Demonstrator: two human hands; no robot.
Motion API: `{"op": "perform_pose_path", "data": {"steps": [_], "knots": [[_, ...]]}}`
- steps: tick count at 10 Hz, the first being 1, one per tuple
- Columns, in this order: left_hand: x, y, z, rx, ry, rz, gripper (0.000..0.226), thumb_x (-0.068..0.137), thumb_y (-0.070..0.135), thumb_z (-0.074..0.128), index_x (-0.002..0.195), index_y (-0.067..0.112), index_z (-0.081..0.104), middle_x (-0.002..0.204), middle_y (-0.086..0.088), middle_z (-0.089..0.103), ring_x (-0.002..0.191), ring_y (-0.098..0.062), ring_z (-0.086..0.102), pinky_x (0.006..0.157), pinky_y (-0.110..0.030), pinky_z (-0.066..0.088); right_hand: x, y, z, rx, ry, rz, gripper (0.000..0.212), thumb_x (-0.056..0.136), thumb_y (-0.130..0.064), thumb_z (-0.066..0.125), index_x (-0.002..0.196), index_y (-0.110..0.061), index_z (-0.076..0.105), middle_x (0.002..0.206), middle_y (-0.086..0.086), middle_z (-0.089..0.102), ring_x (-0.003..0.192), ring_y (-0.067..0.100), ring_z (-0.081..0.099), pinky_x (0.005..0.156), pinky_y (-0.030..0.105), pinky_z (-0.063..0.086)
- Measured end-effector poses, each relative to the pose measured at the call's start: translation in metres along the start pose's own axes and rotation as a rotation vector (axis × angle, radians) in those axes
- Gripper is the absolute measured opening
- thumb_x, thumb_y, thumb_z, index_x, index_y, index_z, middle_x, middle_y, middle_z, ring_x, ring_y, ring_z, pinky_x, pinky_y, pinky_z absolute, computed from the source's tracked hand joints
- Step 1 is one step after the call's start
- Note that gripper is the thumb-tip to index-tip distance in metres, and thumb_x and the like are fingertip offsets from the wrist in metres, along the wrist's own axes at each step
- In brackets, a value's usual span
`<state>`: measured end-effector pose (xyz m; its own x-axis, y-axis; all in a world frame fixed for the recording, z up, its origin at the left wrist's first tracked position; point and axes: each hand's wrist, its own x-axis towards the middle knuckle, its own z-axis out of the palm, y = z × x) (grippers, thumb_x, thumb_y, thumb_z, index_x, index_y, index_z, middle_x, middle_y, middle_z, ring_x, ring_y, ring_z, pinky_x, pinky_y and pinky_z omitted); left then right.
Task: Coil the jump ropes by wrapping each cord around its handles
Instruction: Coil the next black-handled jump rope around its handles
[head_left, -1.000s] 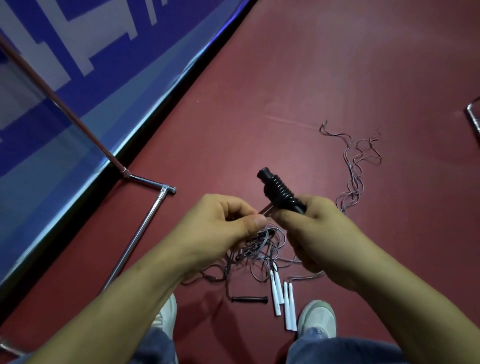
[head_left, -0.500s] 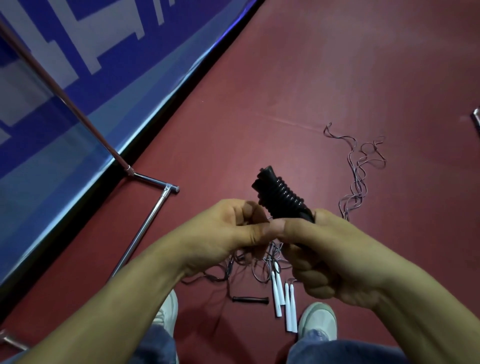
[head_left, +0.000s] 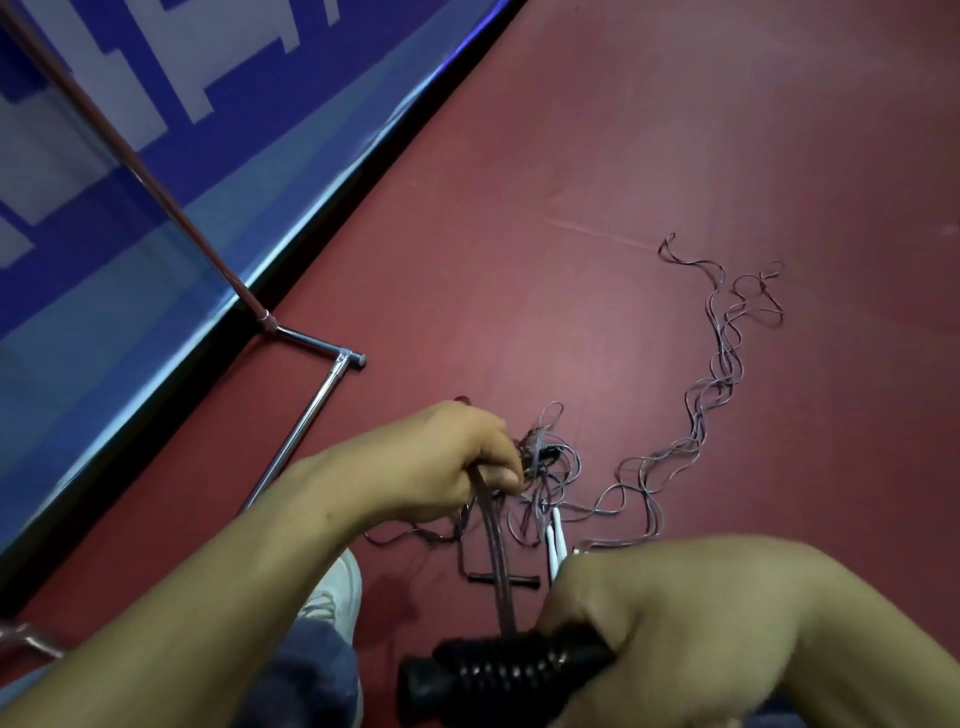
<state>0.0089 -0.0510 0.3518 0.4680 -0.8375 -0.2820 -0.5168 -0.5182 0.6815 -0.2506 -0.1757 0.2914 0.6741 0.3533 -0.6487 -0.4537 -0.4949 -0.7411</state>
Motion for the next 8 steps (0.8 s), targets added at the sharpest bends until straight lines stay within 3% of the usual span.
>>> {"op": "perform_pose_path", "data": {"steps": [1, 2, 3, 4, 5, 6, 7, 8], "knots": [[-0.006, 0.001, -0.012, 0.044, 0.019, -0.089, 0.012, 0.097, 0.027, 0.065, 0.093, 0.021, 0.075, 0.081, 0.008, 0.072, 0.081, -0.01, 0.066, 0.076, -0.028, 0.053, -0.015, 0.046, 0.001, -0.285, -0.009, 0.071, 0.035, 0.082, -0.043, 0.066, 0.07, -0.014, 0.05, 0.059, 0.003, 0.044, 0.049, 0.026, 0.045, 0.047, 0.03, 0.042], [-0.007, 0.001, -0.013, 0.171, 0.018, -0.175, 0.016, 0.087, 0.026, 0.062, 0.083, 0.013, 0.071, 0.069, -0.008, 0.067, 0.073, -0.033, 0.065, 0.065, -0.042, 0.058, 0.014, -0.053, -0.081, -0.653, -0.001, 0.237, 0.04, 0.085, -0.046, 0.063, 0.073, -0.01, 0.05, 0.063, 0.003, 0.053, 0.062, 0.027, 0.057, 0.059, 0.039, 0.049], [-0.009, 0.011, -0.013, 0.095, -0.015, -0.18, 0.011, 0.073, 0.016, 0.057, 0.071, 0.016, 0.068, 0.059, -0.013, 0.058, 0.055, -0.031, 0.054, 0.049, -0.039, 0.053, 0.039, -0.076, -0.116, -0.641, 0.049, 0.293, 0.026, 0.09, -0.035, 0.061, 0.081, -0.012, 0.054, 0.073, 0.004, 0.055, 0.073, 0.03, 0.056, 0.066, 0.036, 0.048], [-0.012, 0.02, -0.018, -0.1, 0.013, -0.128, 0.016, 0.081, 0.019, 0.065, 0.065, 0.018, 0.07, 0.057, -0.014, 0.055, 0.049, -0.015, 0.041, 0.047, -0.034, 0.04, 0.049, -0.074, -0.132, -0.611, 0.181, 0.308, 0.023, 0.095, -0.033, 0.062, 0.109, -0.015, 0.06, 0.095, 0.005, 0.062, 0.085, 0.027, 0.058, 0.069, 0.03, 0.045], [-0.014, 0.017, -0.021, -0.166, 0.143, -0.075, 0.028, 0.094, 0.023, 0.067, 0.072, 0.006, 0.07, 0.05, 0.002, 0.039, 0.046, -0.011, 0.031, 0.048, -0.028, 0.028, 0.048, -0.08, -0.155, -0.461, 0.386, 0.257, 0.014, 0.097, -0.032, 0.063, 0.101, -0.02, 0.057, 0.086, 0.003, 0.062, 0.079, 0.024, 0.059, 0.057, 0.026, 0.041], [-0.017, 0.016, -0.02, -0.123, 0.166, -0.001, 0.036, 0.096, 0.031, 0.064, 0.074, 0.002, 0.067, 0.052, -0.006, 0.037, 0.048, -0.013, 0.03, 0.047, -0.034, 0.029, 0.053, -0.077, -0.166, -0.371, 0.549, 0.231, 0.017, 0.097, -0.033, 0.065, 0.102, -0.017, 0.064, 0.073, 0.001, 0.059, 0.066, 0.023, 0.057, 0.05, 0.023, 0.038], [-0.02, 0.015, -0.012, 0.108, 0.184, 0.071, 0.042, 0.093, 0.035, 0.054, 0.062, 0.01, 0.042, 0.051, -0.009, 0.039, 0.046, -0.025, 0.036, 0.047, -0.041, 0.039, 0.055, -0.078, -0.177, -0.232, 0.721, 0.165, 0.018, 0.095, -0.034, 0.069, 0.097, -0.017, 0.065, 0.063, -0.002, 0.055, 0.052, 0.014, 0.049, 0.047, 0.026, 0.035], [-0.016, 0.009, -0.005, 0.268, 0.234, 0.067, 0.033, 0.09, 0.035, 0.048, 0.065, 0.015, 0.041, 0.054, -0.006, 0.046, 0.053, -0.03, 0.047, 0.052, -0.041, 0.046, 0.053, -0.081, -0.179, -0.1, 0.759, 0.09, 0.015, 0.096, -0.028, 0.069, 0.093, -0.014, 0.064, 0.049, -0.006, 0.044, 0.038, 0.01, 0.038, 0.038, 0.022, 0.029]]}}
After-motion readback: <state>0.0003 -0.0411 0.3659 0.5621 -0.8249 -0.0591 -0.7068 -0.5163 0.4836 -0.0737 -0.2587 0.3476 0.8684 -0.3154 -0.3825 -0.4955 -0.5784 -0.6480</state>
